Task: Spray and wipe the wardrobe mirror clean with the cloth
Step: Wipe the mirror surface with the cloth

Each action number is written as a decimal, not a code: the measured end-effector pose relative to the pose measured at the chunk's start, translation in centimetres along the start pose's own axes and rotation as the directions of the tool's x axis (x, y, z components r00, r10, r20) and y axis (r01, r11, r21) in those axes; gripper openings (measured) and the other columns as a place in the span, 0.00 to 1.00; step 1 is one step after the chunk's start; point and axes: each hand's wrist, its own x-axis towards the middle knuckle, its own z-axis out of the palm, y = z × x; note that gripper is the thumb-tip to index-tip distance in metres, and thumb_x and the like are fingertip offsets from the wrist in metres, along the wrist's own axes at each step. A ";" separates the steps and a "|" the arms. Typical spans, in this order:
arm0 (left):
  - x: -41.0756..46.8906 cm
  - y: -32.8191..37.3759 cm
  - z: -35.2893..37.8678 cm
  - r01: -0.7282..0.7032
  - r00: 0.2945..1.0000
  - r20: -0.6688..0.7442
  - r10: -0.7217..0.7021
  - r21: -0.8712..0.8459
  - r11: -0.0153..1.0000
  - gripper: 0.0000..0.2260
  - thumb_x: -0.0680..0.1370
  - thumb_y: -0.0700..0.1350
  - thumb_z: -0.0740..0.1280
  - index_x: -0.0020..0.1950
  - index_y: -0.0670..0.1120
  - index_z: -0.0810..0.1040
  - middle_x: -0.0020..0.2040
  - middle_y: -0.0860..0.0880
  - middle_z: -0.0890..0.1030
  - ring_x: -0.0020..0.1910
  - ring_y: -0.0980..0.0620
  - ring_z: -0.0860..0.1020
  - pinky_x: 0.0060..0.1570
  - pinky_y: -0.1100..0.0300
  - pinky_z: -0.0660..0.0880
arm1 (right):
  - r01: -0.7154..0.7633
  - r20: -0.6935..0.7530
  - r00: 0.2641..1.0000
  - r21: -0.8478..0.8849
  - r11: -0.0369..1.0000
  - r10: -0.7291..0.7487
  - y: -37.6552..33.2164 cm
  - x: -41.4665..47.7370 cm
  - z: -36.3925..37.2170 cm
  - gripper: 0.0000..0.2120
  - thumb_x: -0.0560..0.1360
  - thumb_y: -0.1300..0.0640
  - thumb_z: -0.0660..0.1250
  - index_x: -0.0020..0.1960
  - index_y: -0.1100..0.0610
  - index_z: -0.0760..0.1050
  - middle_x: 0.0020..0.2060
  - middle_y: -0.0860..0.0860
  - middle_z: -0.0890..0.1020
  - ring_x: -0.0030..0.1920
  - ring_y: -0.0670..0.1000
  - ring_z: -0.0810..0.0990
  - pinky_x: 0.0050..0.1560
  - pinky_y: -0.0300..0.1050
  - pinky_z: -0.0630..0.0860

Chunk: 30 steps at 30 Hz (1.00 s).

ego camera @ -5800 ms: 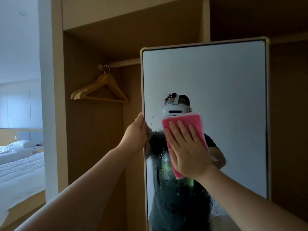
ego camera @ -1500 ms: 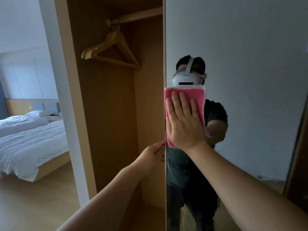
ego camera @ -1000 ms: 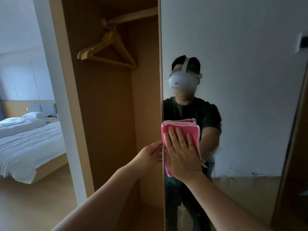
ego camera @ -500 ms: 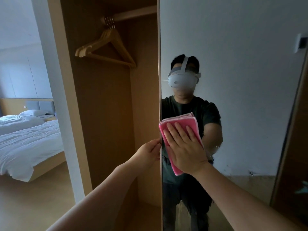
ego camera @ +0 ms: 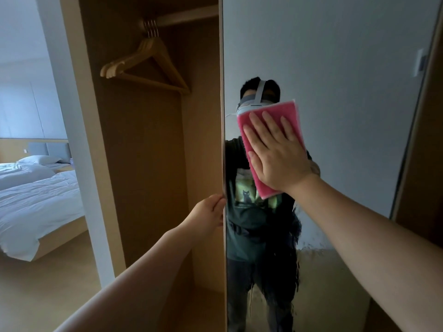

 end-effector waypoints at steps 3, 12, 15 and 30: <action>0.0 0.0 0.1 -0.008 1.000 -0.005 0.008 0.012 1.000 0.10 0.82 0.46 0.57 0.47 0.53 0.77 0.42 0.49 0.81 0.40 0.52 0.82 0.41 0.58 0.79 | -0.031 -0.002 1.000 -0.002 1.000 0.031 0.4 0.5 -0.2 0.27 0.81 0.47 0.47 0.78 0.57 0.52 0.77 0.57 0.58 0.77 0.60 0.53 0.76 0.60 0.45; -0.1 0.0 0.0 -0.039 0.999 -0.011 0.040 0.077 0.996 0.10 0.83 0.47 0.57 0.46 0.54 0.75 0.41 0.49 0.80 0.40 0.51 0.81 0.43 0.55 0.79 | -0.086 -0.011 0.996 0.007 0.996 0.086 -0.4 -1.8 0.3 0.28 0.82 0.48 0.48 0.78 0.58 0.52 0.77 0.58 0.57 0.77 0.60 0.51 0.76 0.59 0.44; -0.2 0.2 0.0 -0.050 0.999 -0.010 0.051 0.098 0.994 0.10 0.83 0.47 0.57 0.45 0.56 0.74 0.38 0.53 0.78 0.35 0.58 0.79 0.39 0.60 0.78 | -0.103 -0.025 0.994 0.012 0.995 0.104 -1.0 -3.9 0.8 0.28 0.82 0.48 0.48 0.78 0.58 0.50 0.77 0.58 0.55 0.77 0.60 0.51 0.76 0.59 0.44; -0.7 -0.1 0.8 -0.085 0.978 -0.149 0.146 0.356 0.931 0.09 0.82 0.51 0.54 0.50 0.57 0.73 0.41 0.56 0.78 0.39 0.58 0.77 0.41 0.58 0.78 | -0.081 0.093 0.993 0.035 0.996 0.078 -4.5 -17.7 3.6 0.28 0.81 0.47 0.50 0.78 0.58 0.54 0.77 0.57 0.56 0.77 0.60 0.54 0.76 0.61 0.48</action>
